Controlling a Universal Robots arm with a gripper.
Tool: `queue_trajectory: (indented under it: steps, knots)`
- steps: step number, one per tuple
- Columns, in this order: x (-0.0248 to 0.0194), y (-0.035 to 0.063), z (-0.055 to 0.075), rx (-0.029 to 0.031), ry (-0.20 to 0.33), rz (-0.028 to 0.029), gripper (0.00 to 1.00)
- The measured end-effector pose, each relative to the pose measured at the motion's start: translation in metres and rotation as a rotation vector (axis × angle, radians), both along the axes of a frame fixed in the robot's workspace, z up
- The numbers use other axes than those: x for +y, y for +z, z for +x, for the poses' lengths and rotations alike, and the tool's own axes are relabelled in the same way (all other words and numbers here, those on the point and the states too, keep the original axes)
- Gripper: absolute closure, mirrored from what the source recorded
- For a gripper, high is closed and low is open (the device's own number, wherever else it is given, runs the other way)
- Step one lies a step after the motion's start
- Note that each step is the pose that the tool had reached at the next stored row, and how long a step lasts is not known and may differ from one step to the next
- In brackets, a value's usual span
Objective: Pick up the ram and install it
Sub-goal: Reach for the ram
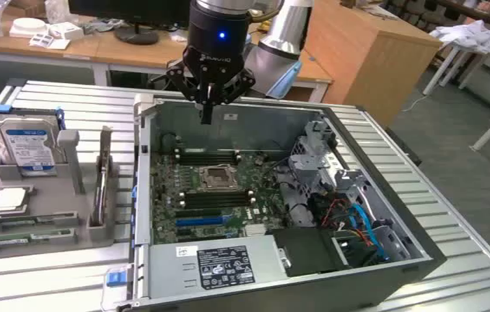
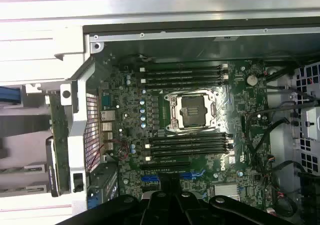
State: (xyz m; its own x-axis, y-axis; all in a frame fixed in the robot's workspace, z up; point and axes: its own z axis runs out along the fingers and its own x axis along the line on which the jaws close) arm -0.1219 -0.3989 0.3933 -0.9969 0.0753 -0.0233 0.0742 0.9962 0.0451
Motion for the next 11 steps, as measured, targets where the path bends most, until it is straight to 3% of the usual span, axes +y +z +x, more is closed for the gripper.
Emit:
queue_trajectory:
  steps: [11]
  knots:
    - [0.0000, -0.0001, -0.0005, -0.0002, 0.000, 0.0001, 0.89]
